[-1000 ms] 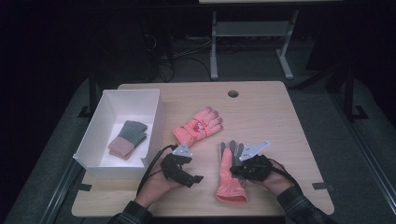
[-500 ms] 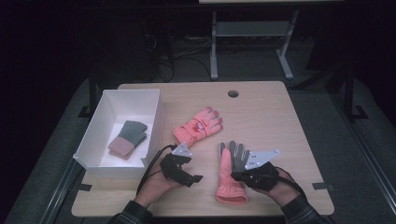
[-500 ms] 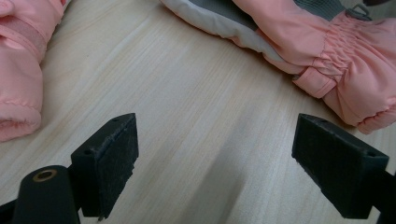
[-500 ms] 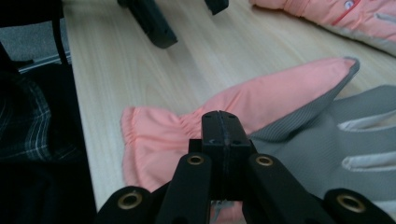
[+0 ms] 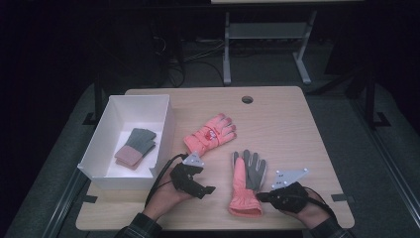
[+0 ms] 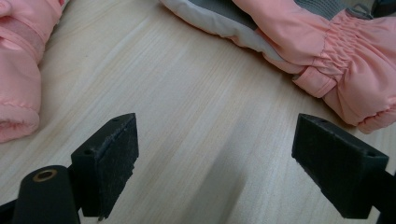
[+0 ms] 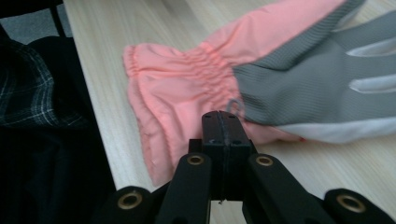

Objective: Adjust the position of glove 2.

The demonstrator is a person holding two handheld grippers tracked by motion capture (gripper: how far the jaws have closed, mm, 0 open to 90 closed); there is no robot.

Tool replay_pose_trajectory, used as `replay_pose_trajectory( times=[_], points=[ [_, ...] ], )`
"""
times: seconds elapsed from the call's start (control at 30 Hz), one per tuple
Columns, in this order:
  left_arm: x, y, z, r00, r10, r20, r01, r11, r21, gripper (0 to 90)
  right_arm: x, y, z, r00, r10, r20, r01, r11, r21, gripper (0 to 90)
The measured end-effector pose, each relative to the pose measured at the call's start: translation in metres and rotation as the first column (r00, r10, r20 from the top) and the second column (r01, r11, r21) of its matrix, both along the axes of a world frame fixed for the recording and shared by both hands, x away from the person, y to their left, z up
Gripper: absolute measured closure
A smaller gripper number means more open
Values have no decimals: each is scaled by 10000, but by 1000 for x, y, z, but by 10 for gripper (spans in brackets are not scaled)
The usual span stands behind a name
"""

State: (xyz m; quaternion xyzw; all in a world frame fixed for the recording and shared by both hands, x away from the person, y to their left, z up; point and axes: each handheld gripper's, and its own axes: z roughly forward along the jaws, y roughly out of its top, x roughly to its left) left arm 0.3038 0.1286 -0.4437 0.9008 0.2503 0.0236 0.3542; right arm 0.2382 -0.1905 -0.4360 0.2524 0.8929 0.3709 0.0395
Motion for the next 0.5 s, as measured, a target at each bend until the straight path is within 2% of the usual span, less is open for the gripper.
replay_pose_trajectory(
  times=[0.07, 0.37, 0.5],
  points=[
    [-2, 0, 0, 9999, 143, -20, -143, 9998, -133, 141, 0, 4, -1, 9999, 141, 6, -141, 9999, -32, 900],
    [-18, 9, -1, 9999, -87, 75, 85, 9994, 330, 141, 1, 22, -3, 9987, 518, -14, -518, 9986, -60, 900],
    [-26, 14, -2, 10000, -10, 15, 10, 9997, 233, 141, 3, 30, -3, 9977, 672, 67, -671, 9977, -124, 900]
  ],
)
